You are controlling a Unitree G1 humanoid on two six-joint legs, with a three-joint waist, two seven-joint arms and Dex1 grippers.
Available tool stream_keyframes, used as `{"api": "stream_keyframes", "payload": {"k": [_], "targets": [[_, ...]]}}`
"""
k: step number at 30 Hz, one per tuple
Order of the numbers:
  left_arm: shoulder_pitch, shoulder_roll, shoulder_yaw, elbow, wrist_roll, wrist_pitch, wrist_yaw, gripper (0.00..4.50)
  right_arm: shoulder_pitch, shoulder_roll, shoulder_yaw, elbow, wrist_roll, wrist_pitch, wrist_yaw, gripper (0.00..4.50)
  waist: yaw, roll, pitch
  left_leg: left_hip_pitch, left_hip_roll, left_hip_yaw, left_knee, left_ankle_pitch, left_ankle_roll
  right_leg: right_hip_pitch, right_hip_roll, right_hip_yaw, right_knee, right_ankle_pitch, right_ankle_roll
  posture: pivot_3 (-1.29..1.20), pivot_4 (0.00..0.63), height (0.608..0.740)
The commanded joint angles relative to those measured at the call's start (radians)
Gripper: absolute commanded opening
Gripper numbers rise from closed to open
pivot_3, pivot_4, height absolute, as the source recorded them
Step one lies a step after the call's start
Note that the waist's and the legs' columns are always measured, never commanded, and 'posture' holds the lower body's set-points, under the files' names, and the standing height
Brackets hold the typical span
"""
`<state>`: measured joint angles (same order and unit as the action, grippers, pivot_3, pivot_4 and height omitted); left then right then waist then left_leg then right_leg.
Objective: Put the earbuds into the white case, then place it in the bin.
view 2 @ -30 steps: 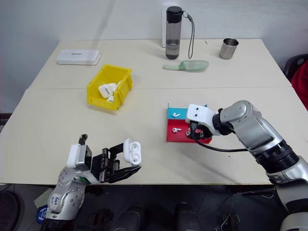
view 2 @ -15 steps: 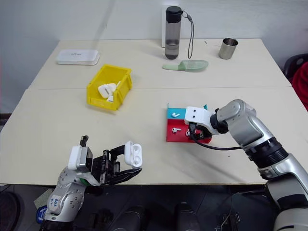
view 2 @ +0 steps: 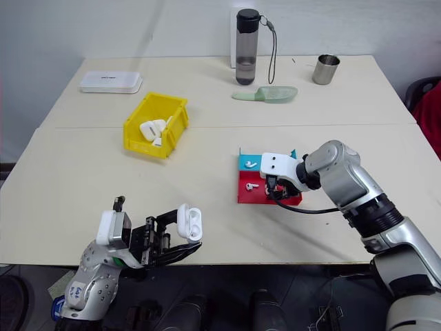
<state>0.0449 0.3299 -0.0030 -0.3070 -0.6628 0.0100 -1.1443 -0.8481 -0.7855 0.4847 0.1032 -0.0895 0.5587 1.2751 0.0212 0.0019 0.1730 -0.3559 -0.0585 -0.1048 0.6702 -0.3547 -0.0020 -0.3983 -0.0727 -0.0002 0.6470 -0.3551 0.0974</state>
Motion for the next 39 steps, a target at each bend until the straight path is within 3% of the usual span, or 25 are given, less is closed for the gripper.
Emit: {"api": "stream_keyframes", "payload": {"k": [1, 5, 12, 20, 24, 28, 32, 39], "targets": [[0.005, 0.009, 0.012, -0.042, -0.017, -0.016, 0.004, 2.76, -0.003, 0.000, -0.006, 0.003, -0.017, -0.019, 0.010, 1.52, 0.000, 0.000, 0.000, 0.000, 0.000, 0.000, 0.000, 0.000, 0.000, 0.000, 0.000, 0.000, 0.000, 0.000, 0.000, 0.00, 0.150, 0.740], [0.006, 0.009, 0.014, -0.043, -0.017, -0.017, 0.003, 2.76, 0.004, 0.001, -0.012, 0.004, -0.020, -0.028, 0.011, 0.45, 0.000, 0.000, 0.000, 0.000, 0.000, 0.000, 0.000, 0.000, 0.000, 0.000, 0.000, 0.000, 0.000, 0.000, 0.000, 0.00, 0.150, 0.740], [-0.025, 0.006, 0.025, -0.025, -0.050, -0.005, -0.013, 2.76, 0.024, 0.001, -0.066, -0.028, 0.014, -0.037, -0.005, 0.45, 0.000, 0.000, 0.000, 0.000, 0.000, 0.000, 0.000, 0.000, 0.000, 0.000, 0.000, 0.000, 0.000, 0.000, 0.000, 0.00, 0.150, 0.740], [-0.143, -0.012, 0.056, 0.025, -0.163, 0.052, -0.038, 2.76, 0.144, 0.001, -0.419, -0.169, 0.380, -0.176, 0.104, 0.45, 0.004, 0.000, 0.000, 0.000, 0.000, 0.000, 0.000, 0.000, 0.000, 0.000, 0.000, -0.001, 0.000, 0.001, 0.001, 0.00, 0.150, 0.740], [-0.217, -0.028, 0.065, 0.055, -0.206, 0.092, -0.029, 2.76, 0.239, 0.126, -0.604, -0.319, 0.690, -0.127, 0.065, 0.45, 0.000, -0.001, 0.001, 0.000, 0.000, -0.003, 0.000, 0.000, 0.000, 0.001, 0.000, -0.003, 0.000, 0.001, 0.002, 0.00, 0.150, 0.740], [-0.298, -0.029, 0.061, 0.084, -0.234, 0.152, -0.034, 2.76, 0.274, 0.339, -0.671, -0.484, 0.917, -0.087, -0.172, 0.45, -0.011, -0.001, 0.001, 0.000, 0.001, -0.003, 0.002, -0.001, -0.001, 0.000, 0.000, -0.004, 0.004, 0.001, 0.002, 0.00, 0.150, 0.740], [-0.337, -0.044, 0.057, 0.087, -0.242, 0.189, -0.030, 2.76, 0.269, 0.464, -0.625, -0.573, 0.981, -0.081, -0.321, 0.45, -0.020, -0.001, 0.001, 0.000, 0.001, -0.005, 0.004, -0.001, -0.002, 0.000, 0.000, -0.005, 0.006, 0.001, 0.002, 0.00, 0.150, 0.740], [-0.375, -0.087, 0.048, 0.061, -0.252, 0.234, -0.002, 2.76, 0.256, 0.556, -0.528, -0.551, 0.944, -0.148, -0.348, 0.45, -0.024, -0.001, 0.001, 0.000, 0.000, -0.006, 0.004, -0.001, -0.002, 0.000, 0.000, -0.006, 0.007, 0.001, 0.002, 0.00, 0.150, 0.740]]}}
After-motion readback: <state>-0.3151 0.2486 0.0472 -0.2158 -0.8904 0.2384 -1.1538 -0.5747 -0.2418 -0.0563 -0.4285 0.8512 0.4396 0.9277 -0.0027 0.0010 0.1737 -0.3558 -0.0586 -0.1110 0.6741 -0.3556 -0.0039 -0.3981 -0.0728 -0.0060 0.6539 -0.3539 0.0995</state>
